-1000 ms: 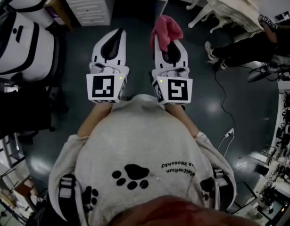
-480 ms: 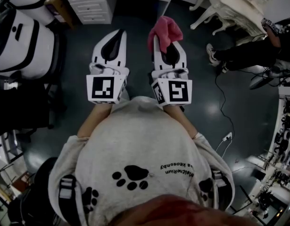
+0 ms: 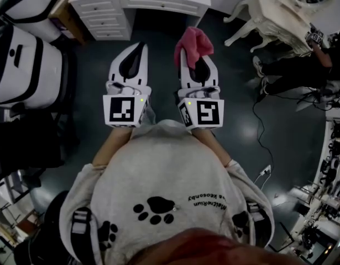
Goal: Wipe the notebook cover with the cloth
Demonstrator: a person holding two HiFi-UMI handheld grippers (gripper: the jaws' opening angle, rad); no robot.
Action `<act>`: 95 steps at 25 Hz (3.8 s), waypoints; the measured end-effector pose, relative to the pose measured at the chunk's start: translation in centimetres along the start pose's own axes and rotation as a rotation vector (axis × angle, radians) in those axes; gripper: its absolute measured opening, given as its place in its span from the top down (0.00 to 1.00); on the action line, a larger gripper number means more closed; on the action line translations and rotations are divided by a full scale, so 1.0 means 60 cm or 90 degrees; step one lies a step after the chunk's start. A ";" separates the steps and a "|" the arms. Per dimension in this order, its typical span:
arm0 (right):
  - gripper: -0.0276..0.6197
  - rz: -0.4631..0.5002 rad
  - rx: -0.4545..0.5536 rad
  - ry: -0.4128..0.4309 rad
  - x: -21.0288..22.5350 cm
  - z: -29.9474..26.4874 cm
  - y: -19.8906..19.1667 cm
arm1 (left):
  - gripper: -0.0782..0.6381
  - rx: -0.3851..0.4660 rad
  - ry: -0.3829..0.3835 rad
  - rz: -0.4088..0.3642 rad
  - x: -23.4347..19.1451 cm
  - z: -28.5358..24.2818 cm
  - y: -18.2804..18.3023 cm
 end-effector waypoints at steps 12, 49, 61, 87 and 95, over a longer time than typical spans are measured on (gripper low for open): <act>0.84 0.008 -0.002 -0.052 0.073 -0.246 -0.021 | 0.88 0.004 -0.054 -0.009 -0.139 -0.237 -0.013; 0.84 0.013 -0.030 0.039 0.369 -0.678 -0.130 | 0.88 -0.034 0.005 -0.015 -0.242 -0.722 -0.132; 0.84 -0.007 -0.037 0.056 0.412 -0.735 -0.159 | 0.88 -0.052 0.023 -0.028 -0.255 -0.777 -0.158; 0.84 0.048 -0.129 -0.003 0.446 -1.064 -0.295 | 0.88 -0.130 -0.090 0.004 -0.467 -1.023 -0.329; 0.84 0.078 -0.184 0.011 0.453 -1.116 -0.342 | 0.88 -0.181 -0.115 0.018 -0.492 -1.046 -0.391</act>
Point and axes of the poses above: the fingertips, and each gripper's own axes: z backward along the fingers, x to its right, y out of its top, the point moved 1 cm from there along z, backward along the fingers, and after that the axes turned 3 degrees about y, right-handed, at the moved point
